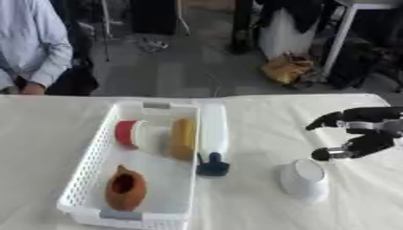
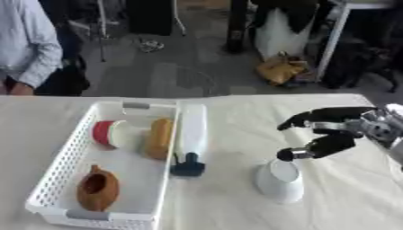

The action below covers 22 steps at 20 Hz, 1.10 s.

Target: Pick up objects on the table and place them in the box.

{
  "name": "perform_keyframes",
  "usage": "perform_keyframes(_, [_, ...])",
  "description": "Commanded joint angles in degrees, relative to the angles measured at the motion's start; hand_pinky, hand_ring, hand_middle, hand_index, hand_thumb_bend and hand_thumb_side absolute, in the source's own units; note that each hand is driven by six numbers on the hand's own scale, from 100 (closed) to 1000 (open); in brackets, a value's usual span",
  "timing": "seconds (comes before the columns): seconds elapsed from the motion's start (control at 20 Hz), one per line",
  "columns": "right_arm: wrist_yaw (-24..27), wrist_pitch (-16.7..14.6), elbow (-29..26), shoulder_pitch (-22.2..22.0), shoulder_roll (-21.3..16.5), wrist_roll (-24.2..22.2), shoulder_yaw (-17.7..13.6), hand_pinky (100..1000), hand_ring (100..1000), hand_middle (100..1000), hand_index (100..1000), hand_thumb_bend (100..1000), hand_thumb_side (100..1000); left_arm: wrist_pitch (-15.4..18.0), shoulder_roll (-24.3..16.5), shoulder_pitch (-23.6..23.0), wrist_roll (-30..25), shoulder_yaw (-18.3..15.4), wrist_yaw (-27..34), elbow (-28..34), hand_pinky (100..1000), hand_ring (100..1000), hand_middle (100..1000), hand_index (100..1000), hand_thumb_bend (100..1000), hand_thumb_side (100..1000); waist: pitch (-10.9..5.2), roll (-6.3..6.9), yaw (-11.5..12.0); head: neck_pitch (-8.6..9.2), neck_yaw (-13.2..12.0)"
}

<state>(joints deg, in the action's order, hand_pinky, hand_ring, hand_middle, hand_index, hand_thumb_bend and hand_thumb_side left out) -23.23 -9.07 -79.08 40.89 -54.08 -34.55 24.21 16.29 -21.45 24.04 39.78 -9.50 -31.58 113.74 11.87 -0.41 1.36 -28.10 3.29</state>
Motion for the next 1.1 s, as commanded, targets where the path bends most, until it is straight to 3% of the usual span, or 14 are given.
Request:
perform_keyframes(0.05, [0.55,0.19,0.44,0.16,-0.99,0.86,-0.47,1000,1000,1000,1000,634,1000,-0.07,-1.37,0.54,-0.35,-0.1,0.31,0.85,987,974,912,944,100,1000,-0.72,0.17,0.03,-0.49,0.21])
perform_keyframes(0.1, [0.21,0.25,0.53,0.01,-0.87,0.76,-0.29,1000,1000,1000,1000,724,974,-0.06,-1.36,0.58,-0.39,-0.09,0.33,0.85,987,974,911,943,100,1000,-0.71,0.2,0.04,-0.49,0.28])
perform_keyframes(0.15, [-0.13,0.37,0.64,-0.05,-0.71,0.55,-0.13,1000,1000,1000,1000,724,974,-0.05,-1.33,0.6,-0.41,-0.1,0.34,0.85,987,974,911,943,100,1000,-0.71,0.21,0.04,-0.49,0.33])
perform_keyframes(0.2, [-0.34,0.51,0.71,-0.12,-0.49,0.18,-0.03,1000,1000,1000,1000,801,948,-0.06,-1.29,0.57,-0.44,-0.11,0.37,0.85,987,974,910,942,100,1000,-0.7,0.24,0.04,-0.49,0.37])
perform_keyframes(0.6, [-0.55,1.43,1.18,-0.35,0.48,-2.54,-0.11,1000,1000,1000,1000,815,865,-0.14,-1.11,0.45,-0.45,-0.2,0.43,0.85,984,973,906,938,100,1000,-0.59,0.25,0.02,-0.45,0.41])
perform_keyframes(1.1, [-4.66,0.82,4.4,0.2,2.89,1.5,0.95,1000,1000,1000,1000,802,868,-0.2,-0.94,0.36,-0.37,-0.29,0.39,0.85,984,972,903,936,100,1000,-0.5,0.25,0.31,-0.34,0.61])
